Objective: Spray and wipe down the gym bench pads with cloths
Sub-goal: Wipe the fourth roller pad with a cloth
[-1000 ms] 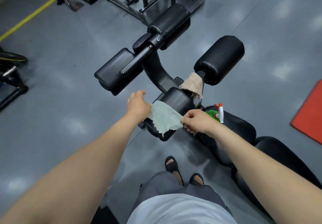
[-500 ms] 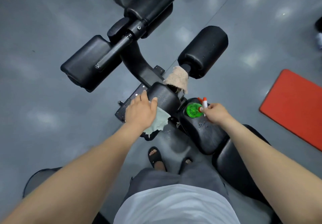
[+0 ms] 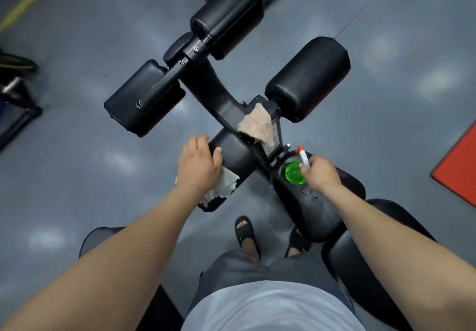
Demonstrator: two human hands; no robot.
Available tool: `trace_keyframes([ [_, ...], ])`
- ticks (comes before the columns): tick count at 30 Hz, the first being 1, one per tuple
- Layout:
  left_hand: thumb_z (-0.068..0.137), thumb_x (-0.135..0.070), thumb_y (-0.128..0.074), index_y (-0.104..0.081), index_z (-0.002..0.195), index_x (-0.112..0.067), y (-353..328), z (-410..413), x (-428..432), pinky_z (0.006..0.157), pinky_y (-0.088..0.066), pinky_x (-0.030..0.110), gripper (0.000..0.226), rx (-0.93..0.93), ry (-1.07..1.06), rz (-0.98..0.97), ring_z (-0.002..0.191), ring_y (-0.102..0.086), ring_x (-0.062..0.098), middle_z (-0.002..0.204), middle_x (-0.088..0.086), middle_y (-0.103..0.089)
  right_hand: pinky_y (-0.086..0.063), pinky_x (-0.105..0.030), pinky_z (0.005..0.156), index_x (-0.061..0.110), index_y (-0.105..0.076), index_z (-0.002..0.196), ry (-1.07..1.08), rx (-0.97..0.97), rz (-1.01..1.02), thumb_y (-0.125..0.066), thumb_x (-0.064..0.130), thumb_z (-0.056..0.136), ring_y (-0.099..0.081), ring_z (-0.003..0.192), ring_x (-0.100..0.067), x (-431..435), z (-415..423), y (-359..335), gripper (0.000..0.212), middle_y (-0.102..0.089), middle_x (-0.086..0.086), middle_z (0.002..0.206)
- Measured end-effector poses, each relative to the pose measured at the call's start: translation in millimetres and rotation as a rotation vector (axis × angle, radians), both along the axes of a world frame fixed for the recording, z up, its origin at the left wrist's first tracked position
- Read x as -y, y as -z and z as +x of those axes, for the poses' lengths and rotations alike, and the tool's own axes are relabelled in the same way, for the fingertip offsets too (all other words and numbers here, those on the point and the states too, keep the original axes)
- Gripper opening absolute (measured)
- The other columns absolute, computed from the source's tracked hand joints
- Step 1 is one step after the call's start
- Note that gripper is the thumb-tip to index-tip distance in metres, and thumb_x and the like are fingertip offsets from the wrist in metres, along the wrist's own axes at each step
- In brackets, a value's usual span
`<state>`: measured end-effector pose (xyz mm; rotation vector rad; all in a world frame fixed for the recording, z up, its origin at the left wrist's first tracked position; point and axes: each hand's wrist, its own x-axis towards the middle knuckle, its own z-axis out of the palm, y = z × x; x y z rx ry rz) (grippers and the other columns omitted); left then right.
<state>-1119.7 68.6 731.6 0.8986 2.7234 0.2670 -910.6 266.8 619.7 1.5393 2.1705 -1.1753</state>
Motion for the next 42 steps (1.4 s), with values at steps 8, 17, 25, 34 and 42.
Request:
trace_keyframes([
  [8, 0.091, -0.019, -0.054, -0.062, 0.111, -0.017, -32, 51, -86, 0.098, -0.042, 0.038, 0.021, 0.131, 0.292, 0.099, 0.115, -0.042, 0.021, 0.109, -0.003, -0.056, -0.035, -0.012, 0.069, 0.032, -0.057, 0.073, -0.172, -0.438, -0.067, -0.071, 0.022, 0.095, -0.048, 0.078, -0.014, -34, 27, -41, 0.027, -0.046, 0.002, 0.08],
  [17, 0.097, -0.018, -0.064, -0.072, 0.097, -0.018, -41, 73, -134, 0.073, -0.051, 0.035, 0.008, 0.431, 0.434, 0.154, 0.072, -0.061, 0.013, 0.075, -0.005, -0.067, -0.04, -0.014, 0.073, 0.02, -0.066, 0.092, -0.105, -0.732, -0.293, -0.068, 0.028, 0.097, -0.052, 0.074, -0.001, -52, 38, -77, 0.01, -0.062, 0.004, 0.088],
  [25, 0.098, -0.024, -0.066, -0.07, 0.099, -0.027, -59, 63, -164, 0.071, -0.056, 0.041, 0.005, 0.589, 0.255, 0.269, 0.071, -0.066, 0.025, 0.081, 0.006, -0.074, -0.043, -0.01, 0.087, 0.044, -0.064, 0.108, -0.132, -0.647, -0.326, -0.072, 0.035, 0.094, -0.059, 0.092, 0.017, -67, 33, -70, 0.018, -0.068, 0.033, 0.097],
  [34, 0.095, -0.019, -0.054, -0.058, 0.129, -0.017, -45, 48, -199, 0.089, -0.043, 0.026, 0.034, 0.241, 0.067, 0.171, 0.102, -0.056, 0.013, 0.122, -0.003, -0.054, -0.036, -0.016, 0.102, 0.04, -0.044, 0.143, 0.064, -0.663, -0.18, -0.066, 0.052, 0.091, -0.053, 0.118, -0.002, -97, 37, -62, 0.058, -0.055, 0.011, 0.132],
  [42, 0.097, -0.023, -0.052, -0.03, 0.157, -0.015, -20, 47, -199, 0.113, -0.032, 0.036, 0.064, 0.203, 0.243, -0.094, 0.145, -0.033, 0.023, 0.163, 0.001, -0.024, -0.043, -0.025, 0.062, 0.022, -0.058, 0.103, 0.109, -0.517, -0.213, -0.066, 0.027, 0.088, -0.055, 0.076, -0.017, -118, 24, -82, 0.018, -0.053, -0.003, 0.094],
])
